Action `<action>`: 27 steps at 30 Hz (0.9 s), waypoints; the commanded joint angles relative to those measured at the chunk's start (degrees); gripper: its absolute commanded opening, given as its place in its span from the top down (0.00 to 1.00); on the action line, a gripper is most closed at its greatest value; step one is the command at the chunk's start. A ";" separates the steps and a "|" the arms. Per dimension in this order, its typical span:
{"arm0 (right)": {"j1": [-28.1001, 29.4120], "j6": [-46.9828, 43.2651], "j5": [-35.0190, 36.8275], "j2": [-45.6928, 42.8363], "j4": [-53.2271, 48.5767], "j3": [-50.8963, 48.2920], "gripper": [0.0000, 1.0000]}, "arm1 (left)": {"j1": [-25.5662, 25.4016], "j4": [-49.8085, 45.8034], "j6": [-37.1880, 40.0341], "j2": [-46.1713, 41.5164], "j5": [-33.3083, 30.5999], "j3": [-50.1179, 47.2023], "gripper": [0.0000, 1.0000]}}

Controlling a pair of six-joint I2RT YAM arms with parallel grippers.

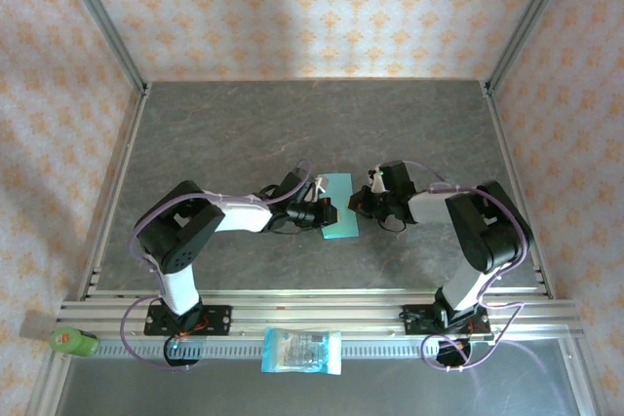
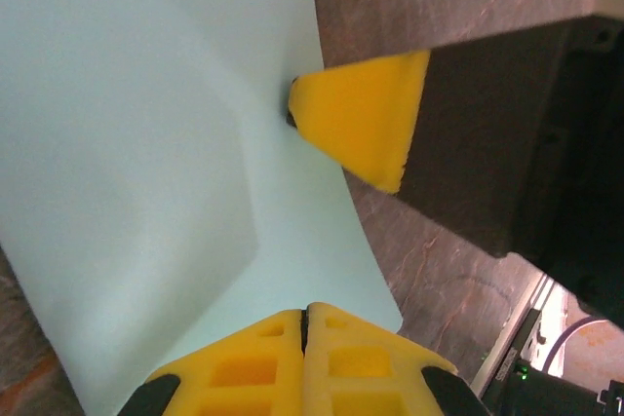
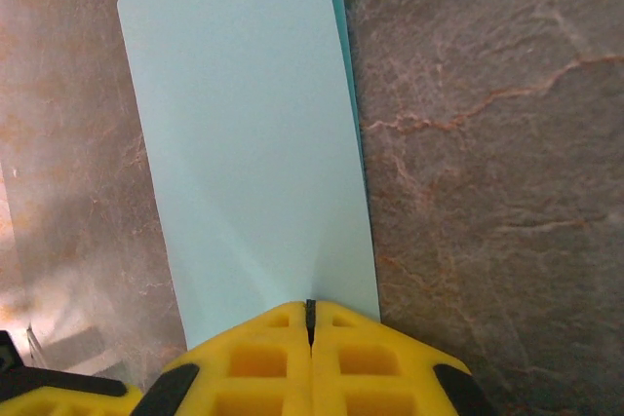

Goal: Fold a paper plane with a square sheet of paper (pick it up from the middle)

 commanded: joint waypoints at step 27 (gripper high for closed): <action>-0.45 0.37 7.27 2.62 -12.09 -3.98 1.00 | -0.95 -3.04 2.92 -5.95 -4.24 -0.92 1.00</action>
